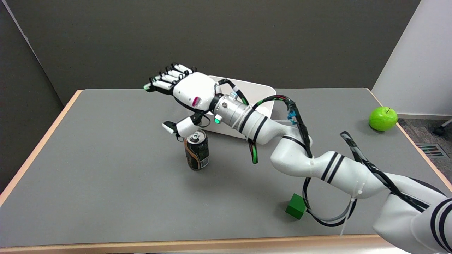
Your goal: Pick up the black can.
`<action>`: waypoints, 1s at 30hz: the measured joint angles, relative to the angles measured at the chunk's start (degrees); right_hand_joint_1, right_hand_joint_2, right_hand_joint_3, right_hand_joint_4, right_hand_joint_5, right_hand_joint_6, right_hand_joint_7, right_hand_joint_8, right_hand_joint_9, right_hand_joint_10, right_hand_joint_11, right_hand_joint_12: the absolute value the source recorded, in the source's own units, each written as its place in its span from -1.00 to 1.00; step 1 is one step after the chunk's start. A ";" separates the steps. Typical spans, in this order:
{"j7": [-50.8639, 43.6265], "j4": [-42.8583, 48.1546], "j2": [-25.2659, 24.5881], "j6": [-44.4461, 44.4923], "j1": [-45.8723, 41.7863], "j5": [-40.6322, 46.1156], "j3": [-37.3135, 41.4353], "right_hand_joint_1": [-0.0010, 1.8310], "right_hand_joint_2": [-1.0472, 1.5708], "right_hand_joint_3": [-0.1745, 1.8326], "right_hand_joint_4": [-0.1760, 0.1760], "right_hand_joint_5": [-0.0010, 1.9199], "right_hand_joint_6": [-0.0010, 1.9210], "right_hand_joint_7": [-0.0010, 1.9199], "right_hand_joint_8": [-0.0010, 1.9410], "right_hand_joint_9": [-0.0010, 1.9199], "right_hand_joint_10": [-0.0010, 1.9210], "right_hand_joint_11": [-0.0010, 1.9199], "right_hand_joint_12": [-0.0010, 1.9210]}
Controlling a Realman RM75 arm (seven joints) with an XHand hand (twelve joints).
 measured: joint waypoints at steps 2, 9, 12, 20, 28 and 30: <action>-0.13 1.86 0.71 -2.07 -0.75 -0.15 0.41 -0.37 0.26 0.11 0.55 -0.78 -0.55 -0.75 -0.71 -0.85 -0.45 -1.00 0.11; -0.53 10.48 4.07 -9.61 -5.61 -0.46 4.26 -0.37 0.26 0.11 0.54 -0.78 -0.55 -0.76 -0.71 -0.86 -0.45 -1.00 0.12; -0.63 13.90 5.34 -12.27 -8.06 -0.52 6.15 -0.38 0.26 0.10 0.53 -0.78 -0.56 -0.76 -0.71 -0.86 -0.45 -1.00 0.12; -0.85 20.92 8.08 -19.47 -14.44 -0.68 10.46 -0.37 0.26 0.10 0.50 -0.78 -0.56 -0.76 -0.71 -0.87 -0.44 -1.00 0.13; -0.97 24.76 9.49 -24.50 -17.44 -0.78 12.20 -0.34 0.25 0.11 0.46 -0.79 -0.57 -0.76 -0.71 -0.87 -0.44 -1.00 0.14; -0.98 25.23 9.63 -25.10 -17.85 -0.83 12.45 -0.34 0.25 0.11 0.45 -0.79 -0.57 -0.76 -0.72 -0.87 -0.44 -1.00 0.14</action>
